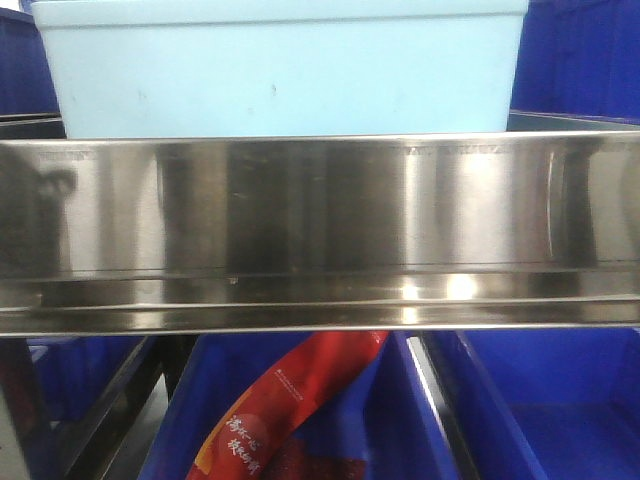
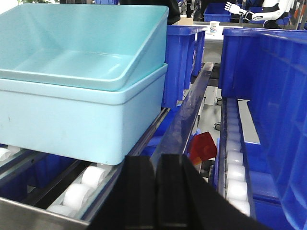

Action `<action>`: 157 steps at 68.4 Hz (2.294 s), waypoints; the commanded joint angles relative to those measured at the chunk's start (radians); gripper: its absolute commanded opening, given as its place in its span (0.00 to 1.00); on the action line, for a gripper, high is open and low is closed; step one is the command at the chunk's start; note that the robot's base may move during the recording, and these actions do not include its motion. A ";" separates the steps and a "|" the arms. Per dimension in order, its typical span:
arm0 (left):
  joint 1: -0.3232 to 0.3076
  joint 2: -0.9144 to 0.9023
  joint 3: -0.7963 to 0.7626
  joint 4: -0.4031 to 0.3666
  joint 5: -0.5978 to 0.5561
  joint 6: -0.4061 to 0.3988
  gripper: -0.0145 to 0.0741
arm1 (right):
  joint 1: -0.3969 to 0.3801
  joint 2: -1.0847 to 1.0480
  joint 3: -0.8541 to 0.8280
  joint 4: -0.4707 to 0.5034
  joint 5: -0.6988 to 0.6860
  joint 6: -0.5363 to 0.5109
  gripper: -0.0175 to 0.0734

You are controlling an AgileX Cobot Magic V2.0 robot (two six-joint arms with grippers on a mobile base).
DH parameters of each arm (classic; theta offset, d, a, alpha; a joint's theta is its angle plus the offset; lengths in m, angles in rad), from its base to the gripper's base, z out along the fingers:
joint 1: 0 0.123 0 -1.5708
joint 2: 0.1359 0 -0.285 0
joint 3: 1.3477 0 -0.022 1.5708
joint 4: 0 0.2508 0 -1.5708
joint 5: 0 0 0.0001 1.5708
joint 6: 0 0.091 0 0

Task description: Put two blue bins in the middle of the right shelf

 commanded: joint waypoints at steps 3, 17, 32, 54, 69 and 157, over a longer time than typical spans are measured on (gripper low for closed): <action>0.003 -0.007 0.003 -0.001 -0.024 -0.002 0.04 | -0.002 -0.004 0.003 -0.008 -0.025 0.000 0.02; 0.003 -0.007 0.003 -0.001 -0.024 -0.002 0.04 | -0.002 -0.004 0.003 -0.008 -0.025 0.000 0.02; 0.014 -0.010 0.003 -0.001 -0.018 0.005 0.04 | -0.002 -0.004 0.003 -0.008 -0.025 0.000 0.02; 0.127 -0.123 0.194 -0.037 -0.133 0.146 0.04 | -0.002 -0.004 0.003 -0.008 -0.027 0.000 0.02; 0.127 -0.171 0.353 -0.099 -0.223 0.146 0.04 | -0.002 -0.004 0.003 -0.008 -0.031 0.000 0.02; 0.127 -0.171 0.353 -0.090 -0.211 0.148 0.04 | -0.094 -0.028 0.011 0.039 0.019 -0.015 0.02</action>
